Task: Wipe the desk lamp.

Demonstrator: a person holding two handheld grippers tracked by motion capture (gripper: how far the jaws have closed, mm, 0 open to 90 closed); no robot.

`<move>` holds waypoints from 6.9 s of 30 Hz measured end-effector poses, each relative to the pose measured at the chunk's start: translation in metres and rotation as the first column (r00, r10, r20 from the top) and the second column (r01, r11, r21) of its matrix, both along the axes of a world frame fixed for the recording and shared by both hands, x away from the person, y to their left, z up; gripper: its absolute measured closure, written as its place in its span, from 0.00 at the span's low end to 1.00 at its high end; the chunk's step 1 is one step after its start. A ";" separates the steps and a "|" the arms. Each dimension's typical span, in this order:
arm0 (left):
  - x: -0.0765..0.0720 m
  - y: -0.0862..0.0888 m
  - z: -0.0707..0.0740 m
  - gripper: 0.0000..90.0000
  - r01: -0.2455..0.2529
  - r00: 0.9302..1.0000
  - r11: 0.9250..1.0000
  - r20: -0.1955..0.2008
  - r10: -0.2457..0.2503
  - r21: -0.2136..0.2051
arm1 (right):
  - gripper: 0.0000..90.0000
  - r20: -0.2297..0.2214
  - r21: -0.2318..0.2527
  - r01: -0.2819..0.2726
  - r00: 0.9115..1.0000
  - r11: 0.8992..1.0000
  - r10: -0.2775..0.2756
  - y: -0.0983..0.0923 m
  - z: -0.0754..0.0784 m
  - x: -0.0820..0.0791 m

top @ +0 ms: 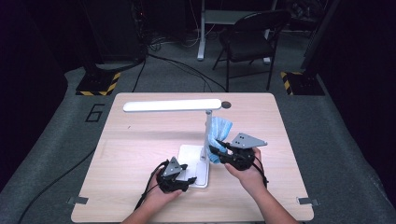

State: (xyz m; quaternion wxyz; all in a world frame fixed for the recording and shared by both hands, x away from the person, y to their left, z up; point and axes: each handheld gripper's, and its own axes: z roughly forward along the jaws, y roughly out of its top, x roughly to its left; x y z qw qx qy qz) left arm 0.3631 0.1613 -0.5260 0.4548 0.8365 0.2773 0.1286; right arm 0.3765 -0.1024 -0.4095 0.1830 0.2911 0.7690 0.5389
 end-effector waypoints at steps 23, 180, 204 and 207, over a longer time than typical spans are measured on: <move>0.000 0.000 0.000 0.39 -0.003 1.000 1.000 0.001 0.003 -0.002 | 0.78 -0.100 -0.034 0.008 0.995 0.999 -0.011 0.004 -0.059 0.007; -0.001 -0.002 0.000 0.36 0.003 1.000 1.000 0.003 -0.003 0.006 | 0.78 -0.194 -0.165 0.081 0.975 0.983 -0.113 0.008 -0.104 0.000; -0.002 -0.002 0.000 0.36 -0.004 1.000 1.000 0.002 0.004 0.004 | 0.77 -0.296 -0.073 0.035 0.953 0.997 -0.056 0.005 -0.105 -0.048; -0.002 -0.002 0.000 0.36 -0.003 1.000 1.000 0.002 0.003 0.004 | 0.77 -0.294 -0.072 0.038 0.954 0.997 -0.057 0.005 -0.106 -0.054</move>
